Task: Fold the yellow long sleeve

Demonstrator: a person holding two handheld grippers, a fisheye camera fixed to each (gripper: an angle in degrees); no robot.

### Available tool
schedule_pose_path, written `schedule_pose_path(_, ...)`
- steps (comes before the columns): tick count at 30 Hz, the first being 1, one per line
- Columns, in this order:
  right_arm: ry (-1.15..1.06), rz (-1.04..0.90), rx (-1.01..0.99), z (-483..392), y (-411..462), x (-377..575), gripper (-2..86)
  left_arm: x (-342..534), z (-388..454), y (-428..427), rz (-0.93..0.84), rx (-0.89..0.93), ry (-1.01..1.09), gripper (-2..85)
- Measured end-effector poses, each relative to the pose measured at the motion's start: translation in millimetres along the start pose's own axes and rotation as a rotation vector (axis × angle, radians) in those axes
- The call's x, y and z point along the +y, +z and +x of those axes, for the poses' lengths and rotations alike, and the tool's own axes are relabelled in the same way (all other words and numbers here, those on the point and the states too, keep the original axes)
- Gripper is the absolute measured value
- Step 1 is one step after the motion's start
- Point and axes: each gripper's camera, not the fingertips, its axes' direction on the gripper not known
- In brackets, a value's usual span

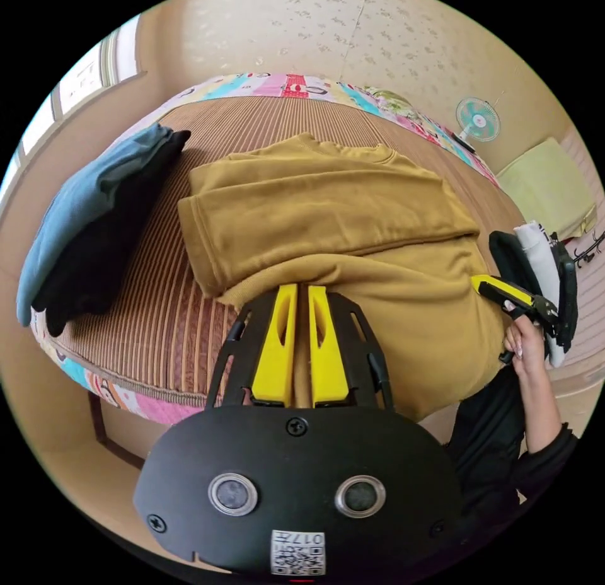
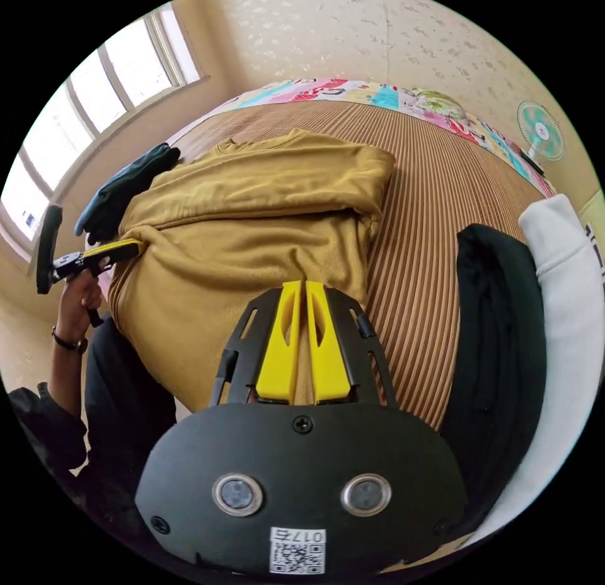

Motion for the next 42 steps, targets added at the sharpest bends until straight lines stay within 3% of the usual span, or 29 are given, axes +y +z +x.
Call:
schedule_pose_path(6,-0.016,0.047,0.216,3.6,43.8,-106.9,1.3,-116.8,-10.8,38.2,-0.015,-0.028,0.009,3.9)
schedule_pose_path(10,0.010,-0.053,0.195,15.0,42.2,-145.3,1.3,-133.7,-26.5,30.1,-0.068,0.053,-0.017,5.9)
schedule_pose_path(11,0.018,-0.077,0.156,16.5,29.6,-144.6,1.3,-119.2,-30.5,15.9,-0.030,0.060,-0.007,7.5)
schedule_pose_path(16,0.041,0.162,0.069,18.0,-53.0,-30.8,2.0,19.7,-47.9,-52.4,0.226,0.109,0.034,10.2)
schedule_pose_path(19,0.089,0.221,0.027,22.1,-65.6,51.6,4.3,96.8,-67.1,-64.2,0.254,0.091,-0.102,10.6)
schedule_pose_path(21,0.182,0.163,-0.039,29.1,-53.3,91.8,8.5,133.3,-78.1,-59.6,0.237,0.114,-0.217,11.8)
schedule_pose_path(27,0.256,0.134,-0.156,32.7,-36.5,130.0,5.8,163.6,-76.8,-54.4,0.227,0.161,-0.297,7.5)
schedule_pose_path(29,0.240,0.095,-0.204,33.8,-42.5,127.8,4.5,165.6,-80.9,-61.5,0.197,0.284,-0.284,5.5)
schedule_pose_path(32,0.208,0.240,-0.304,40.7,-99.3,141.6,3.7,200.2,-97.4,-119.3,0.486,0.566,-0.265,4.6)
schedule_pose_path(38,0.176,0.564,-0.456,54.5,-240.3,202.6,3.2,253.3,-98.1,-221.1,0.647,0.594,-0.120,4.5)
schedule_pose_path(42,0.163,0.632,-0.324,41.1,-259.6,189.0,3.3,235.5,-95.7,-223.3,0.658,0.603,-0.191,4.6)
